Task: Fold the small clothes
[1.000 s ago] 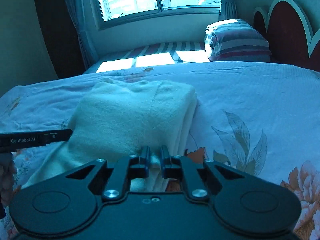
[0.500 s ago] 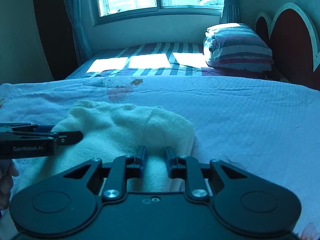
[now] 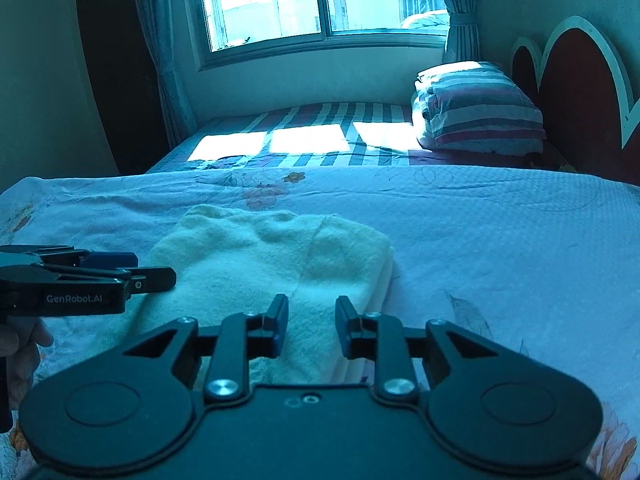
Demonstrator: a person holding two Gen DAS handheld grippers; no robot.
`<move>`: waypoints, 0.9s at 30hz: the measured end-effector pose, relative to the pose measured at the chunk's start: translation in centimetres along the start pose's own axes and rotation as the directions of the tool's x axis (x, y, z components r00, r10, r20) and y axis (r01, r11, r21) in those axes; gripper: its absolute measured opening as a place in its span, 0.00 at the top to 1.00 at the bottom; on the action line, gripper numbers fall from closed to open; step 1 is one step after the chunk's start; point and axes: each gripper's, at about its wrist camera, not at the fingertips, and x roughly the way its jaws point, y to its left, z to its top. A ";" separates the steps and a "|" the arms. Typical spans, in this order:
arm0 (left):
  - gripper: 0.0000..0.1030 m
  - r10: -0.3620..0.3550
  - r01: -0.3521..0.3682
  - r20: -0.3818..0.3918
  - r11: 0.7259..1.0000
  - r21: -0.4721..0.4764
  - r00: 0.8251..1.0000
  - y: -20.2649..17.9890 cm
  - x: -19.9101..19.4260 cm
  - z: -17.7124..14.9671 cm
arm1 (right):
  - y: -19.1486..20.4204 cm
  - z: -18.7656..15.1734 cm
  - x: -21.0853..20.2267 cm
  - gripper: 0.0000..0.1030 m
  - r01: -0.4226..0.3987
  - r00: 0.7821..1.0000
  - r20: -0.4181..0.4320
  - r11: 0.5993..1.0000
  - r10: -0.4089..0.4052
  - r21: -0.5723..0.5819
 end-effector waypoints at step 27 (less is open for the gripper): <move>0.40 -0.098 0.097 -0.035 0.995 -0.031 0.995 4.1 -12.3 -8.3 | 2.4 -8.1 -10.7 0.51 0.043 0.999 -0.023 0.977 -0.039 0.210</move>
